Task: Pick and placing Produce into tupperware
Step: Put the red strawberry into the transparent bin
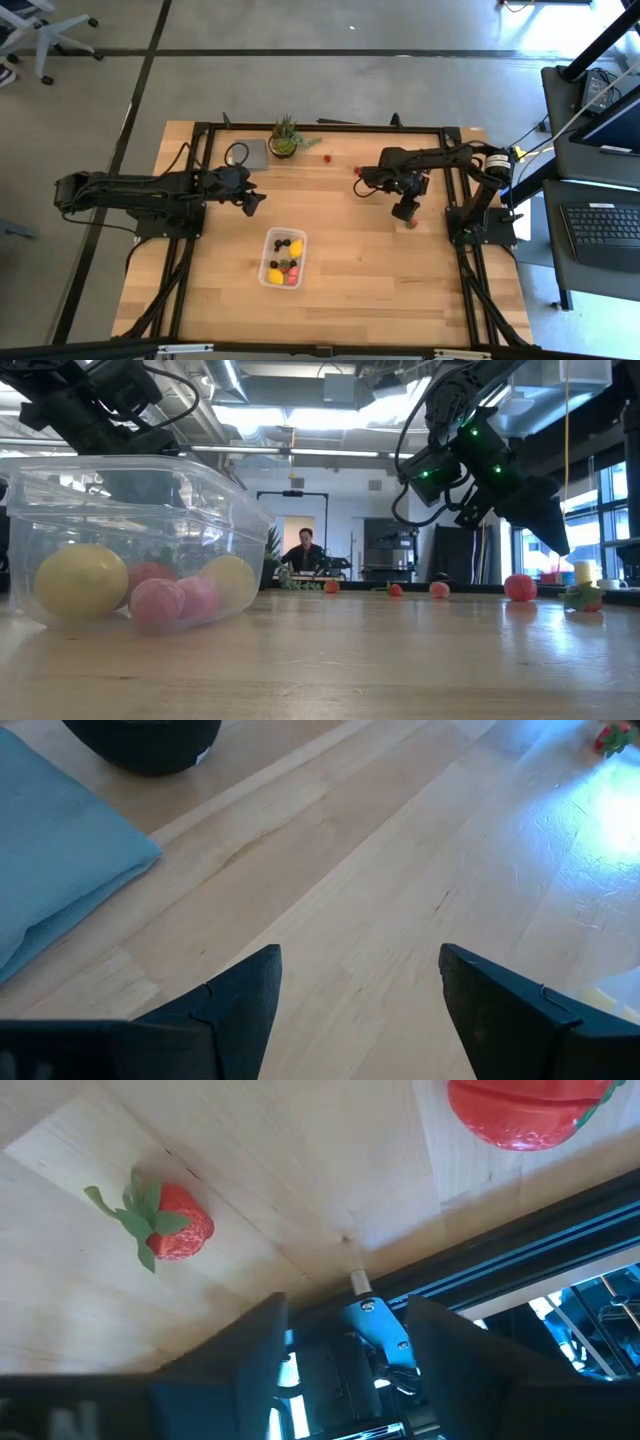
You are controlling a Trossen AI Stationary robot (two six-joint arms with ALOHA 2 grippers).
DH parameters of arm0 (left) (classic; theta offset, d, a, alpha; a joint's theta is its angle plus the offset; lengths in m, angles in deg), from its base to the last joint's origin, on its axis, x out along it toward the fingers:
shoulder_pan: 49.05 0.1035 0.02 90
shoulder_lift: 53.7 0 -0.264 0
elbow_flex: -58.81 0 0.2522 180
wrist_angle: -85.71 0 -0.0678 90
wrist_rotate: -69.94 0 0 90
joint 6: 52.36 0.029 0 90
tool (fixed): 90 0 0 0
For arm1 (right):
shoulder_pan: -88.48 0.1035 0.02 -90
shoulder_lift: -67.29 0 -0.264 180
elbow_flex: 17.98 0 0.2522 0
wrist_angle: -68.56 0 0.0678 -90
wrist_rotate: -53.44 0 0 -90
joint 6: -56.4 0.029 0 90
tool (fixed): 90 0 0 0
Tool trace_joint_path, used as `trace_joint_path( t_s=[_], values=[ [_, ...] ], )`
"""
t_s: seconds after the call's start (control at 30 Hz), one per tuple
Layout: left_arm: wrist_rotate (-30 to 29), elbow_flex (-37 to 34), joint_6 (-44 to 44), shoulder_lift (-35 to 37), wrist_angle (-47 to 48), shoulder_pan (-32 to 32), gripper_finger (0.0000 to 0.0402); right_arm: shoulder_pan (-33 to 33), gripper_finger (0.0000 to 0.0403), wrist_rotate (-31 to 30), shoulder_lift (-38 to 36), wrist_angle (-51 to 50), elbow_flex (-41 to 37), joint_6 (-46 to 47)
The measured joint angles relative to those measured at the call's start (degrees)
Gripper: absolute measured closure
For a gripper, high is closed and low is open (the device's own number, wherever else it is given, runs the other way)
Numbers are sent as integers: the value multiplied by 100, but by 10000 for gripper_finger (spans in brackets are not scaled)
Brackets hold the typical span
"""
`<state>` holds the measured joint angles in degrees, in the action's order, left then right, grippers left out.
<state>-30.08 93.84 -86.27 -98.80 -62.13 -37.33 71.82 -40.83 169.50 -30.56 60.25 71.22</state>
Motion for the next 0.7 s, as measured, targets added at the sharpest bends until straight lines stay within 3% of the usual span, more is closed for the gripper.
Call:
trace_joint_path(
  t_s=[0.13,0.27,0.57,0.7],
  values=[
    [0,0,0,0,0,0,140,0,146,0,0,0,0,-3],
    [0,0,0,0,0,0,140,0,121,0,-2,42,2,-2],
    [0,0,0,0,-1,0,140,1,116,-5,-4,549,5,997],
    [0,0,-2,0,0,-2,140,70,116,31,-62,840,38,403]
  ],
)
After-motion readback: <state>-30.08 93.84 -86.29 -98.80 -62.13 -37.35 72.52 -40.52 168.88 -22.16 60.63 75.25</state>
